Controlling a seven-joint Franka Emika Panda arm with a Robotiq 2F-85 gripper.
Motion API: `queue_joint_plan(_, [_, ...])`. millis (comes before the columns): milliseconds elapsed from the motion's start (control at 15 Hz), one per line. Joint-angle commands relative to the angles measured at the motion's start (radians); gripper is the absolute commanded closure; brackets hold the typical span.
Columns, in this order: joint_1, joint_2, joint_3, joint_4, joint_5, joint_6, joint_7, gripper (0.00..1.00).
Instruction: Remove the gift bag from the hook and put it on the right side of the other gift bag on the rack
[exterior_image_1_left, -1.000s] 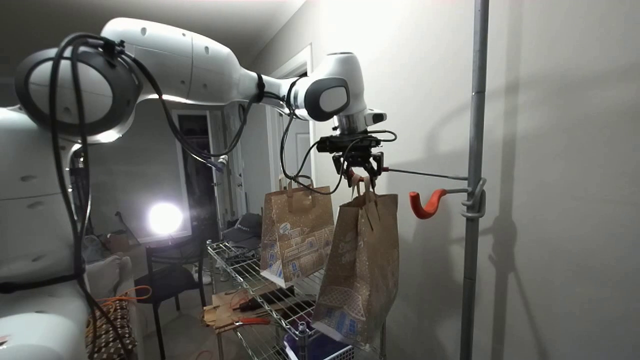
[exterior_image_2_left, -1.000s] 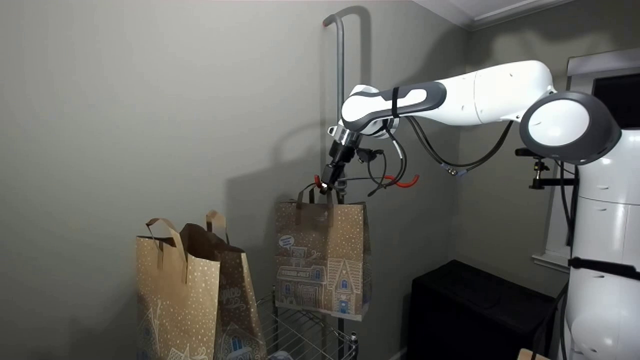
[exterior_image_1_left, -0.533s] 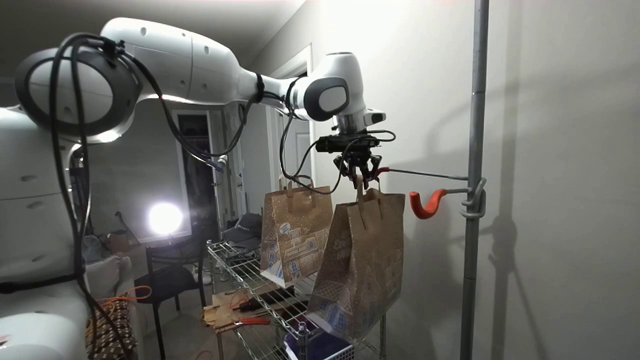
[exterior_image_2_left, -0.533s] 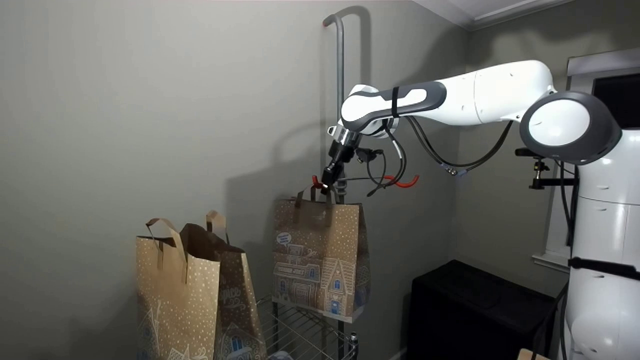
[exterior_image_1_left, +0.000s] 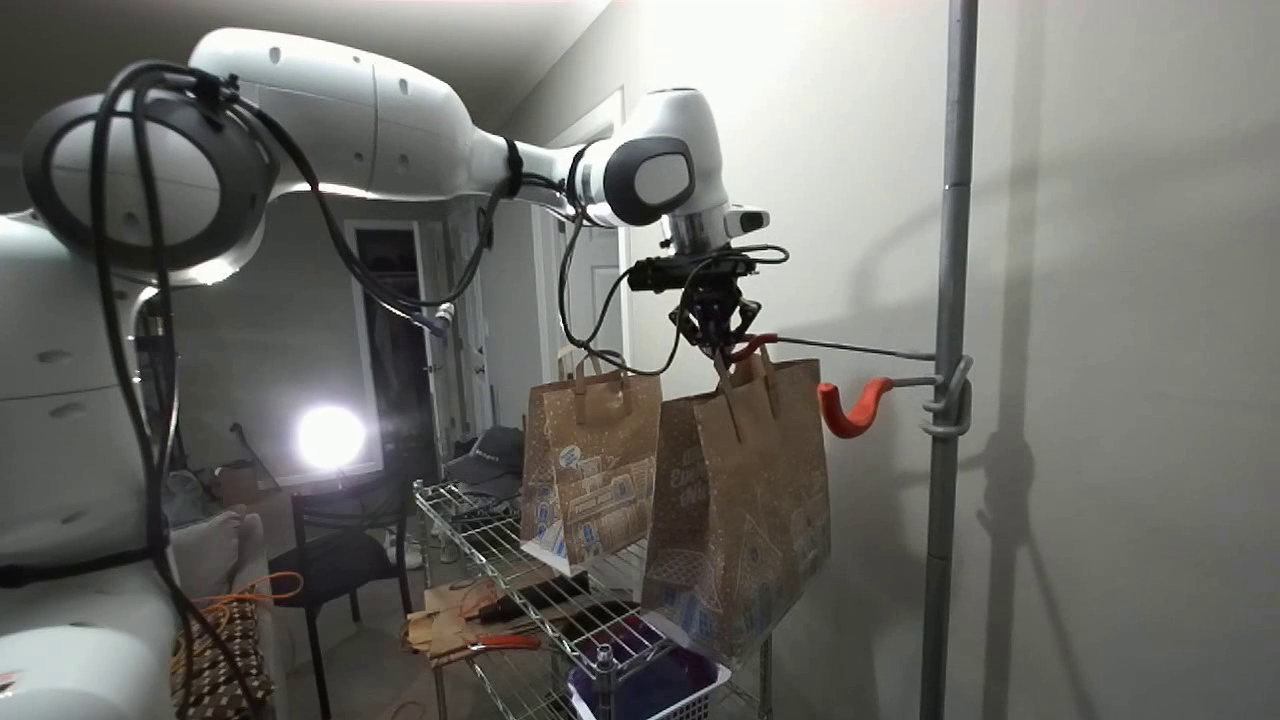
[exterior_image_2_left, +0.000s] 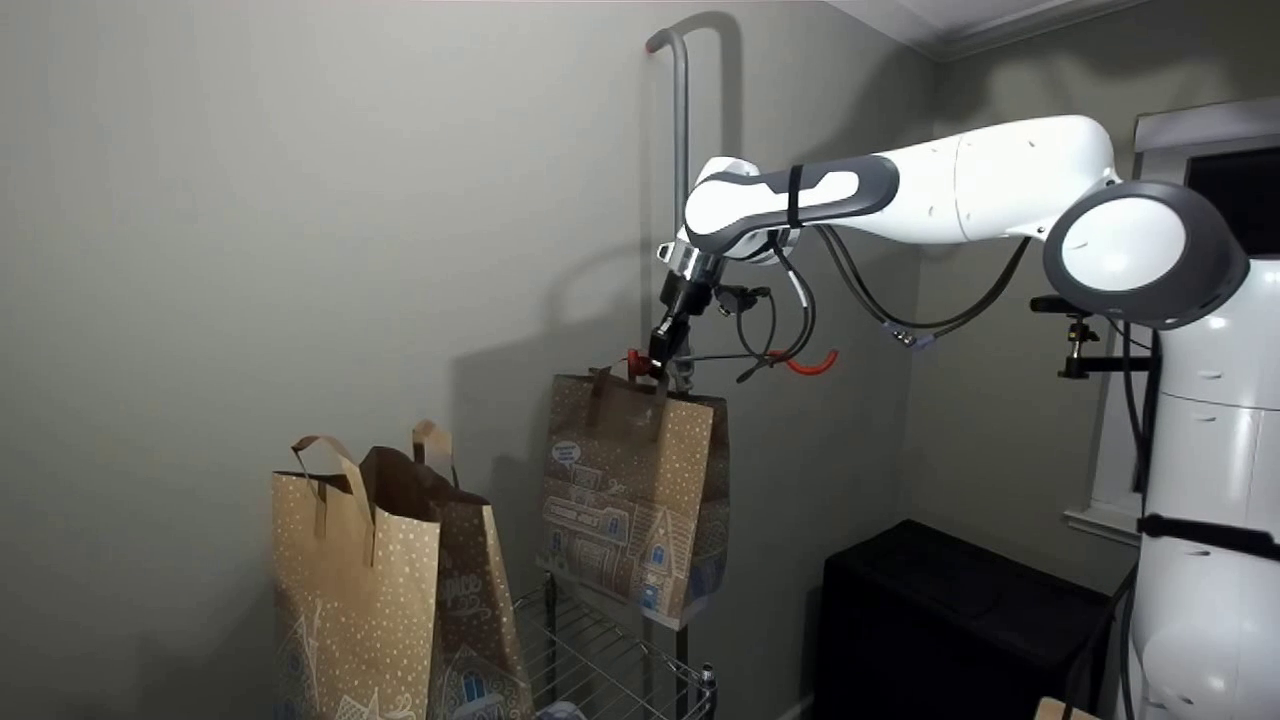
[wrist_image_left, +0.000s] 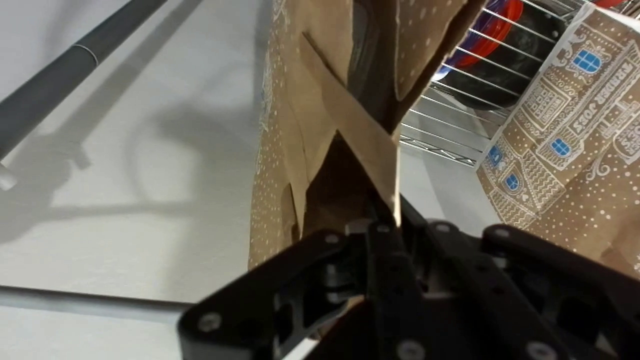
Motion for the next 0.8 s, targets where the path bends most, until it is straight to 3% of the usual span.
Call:
queue_joint_plan(0, [-0.010, -0.025, 0.003, 0.037, 0.003, -0.061, -0.015, 0.99])
queue_joint_plan(400, [-0.005, -0.026, 0.009, 0.110, 0.141, -0.160, -0.123, 0.99])
queue_joint_plan(733, [0.000, -0.013, 0.018, 0.141, 0.181, -0.194, -0.163, 0.99])
